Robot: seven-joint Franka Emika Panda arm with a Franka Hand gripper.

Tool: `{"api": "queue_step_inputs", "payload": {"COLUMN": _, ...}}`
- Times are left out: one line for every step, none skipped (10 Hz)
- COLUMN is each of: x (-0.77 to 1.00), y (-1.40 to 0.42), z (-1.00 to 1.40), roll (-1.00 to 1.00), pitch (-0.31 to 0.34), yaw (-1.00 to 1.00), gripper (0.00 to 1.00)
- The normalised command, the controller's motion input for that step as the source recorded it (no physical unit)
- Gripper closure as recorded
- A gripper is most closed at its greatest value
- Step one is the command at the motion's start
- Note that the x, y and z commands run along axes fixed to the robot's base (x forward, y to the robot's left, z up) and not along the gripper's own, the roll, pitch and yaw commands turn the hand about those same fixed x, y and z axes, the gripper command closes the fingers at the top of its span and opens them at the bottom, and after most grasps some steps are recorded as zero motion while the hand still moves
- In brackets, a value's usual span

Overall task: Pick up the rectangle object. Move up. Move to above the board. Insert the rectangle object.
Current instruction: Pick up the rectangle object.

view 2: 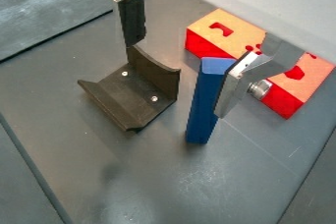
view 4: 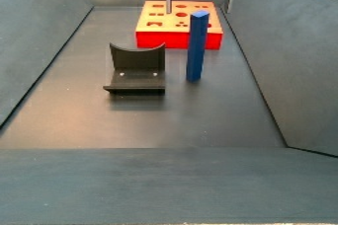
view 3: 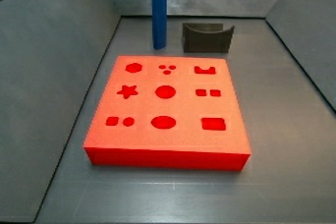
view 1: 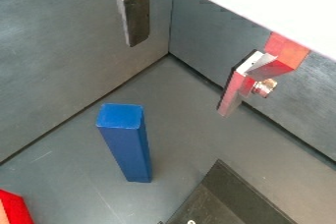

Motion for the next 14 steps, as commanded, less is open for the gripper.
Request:
{"api": "queue_step_inputs", "payload": {"x": -0.01, "y": -0.01, "z": 0.13, "roll": 0.11, "pitch": -0.007, "yaw": -0.89, "gripper": 0.00}}
{"api": "queue_step_inputs", "payload": {"x": 0.00, "y": 0.00, "z": 0.16, "roll": 0.10, "pitch": 0.000, "yaw": -1.00, "gripper": 0.00}}
{"api": "queue_step_inputs", "payload": {"x": -0.03, "y": -0.01, "z": 0.19, "roll": 0.08, "pitch": 0.000, "yaw": -1.00, "gripper": 0.00}}
{"api": "queue_step_inputs", "payload": {"x": -0.03, "y": -0.01, "z": 0.19, "roll": 0.07, "pitch": 0.003, "yaw": -1.00, "gripper": 0.00}}
{"api": "queue_step_inputs", "payload": {"x": 0.00, "y": -0.15, "z": 0.09, "roll": 0.00, "pitch": 0.000, "yaw": -0.97, "gripper": 0.00}}
{"api": "queue_step_inputs", "payload": {"x": 0.04, "y": -0.42, "z": 0.00, "roll": 0.00, "pitch": 0.000, "yaw": -0.81, "gripper": 0.00}}
{"api": "queue_step_inputs", "payload": {"x": 0.00, "y": -0.60, "z": -0.04, "roll": 0.00, "pitch": 0.000, "yaw": -0.63, "gripper": 0.00}}
{"api": "queue_step_inputs", "payload": {"x": 0.00, "y": -0.64, "z": -0.10, "roll": 0.00, "pitch": 0.000, "yaw": -0.59, "gripper": 0.00}}
{"api": "queue_step_inputs", "payload": {"x": 0.00, "y": -0.63, "z": -0.13, "roll": 0.00, "pitch": 0.000, "yaw": -0.59, "gripper": 0.00}}
{"api": "queue_step_inputs", "payload": {"x": 0.00, "y": 0.00, "z": 0.02, "roll": 0.00, "pitch": -0.066, "yaw": 0.04, "gripper": 0.00}}
{"api": "queue_step_inputs", "payload": {"x": 0.00, "y": 0.00, "z": -0.20, "roll": 0.00, "pitch": 0.000, "yaw": -0.09, "gripper": 0.00}}
{"api": "queue_step_inputs", "payload": {"x": 0.00, "y": -0.04, "z": -0.48, "roll": 0.00, "pitch": 0.000, "yaw": -1.00, "gripper": 0.00}}
{"api": "queue_step_inputs", "payload": {"x": 0.00, "y": 0.00, "z": -0.52, "roll": 0.00, "pitch": 0.000, "yaw": -1.00, "gripper": 0.00}}
{"api": "queue_step_inputs", "payload": {"x": 0.00, "y": 0.00, "z": -0.54, "roll": 0.00, "pitch": 0.000, "yaw": -1.00, "gripper": 0.00}}
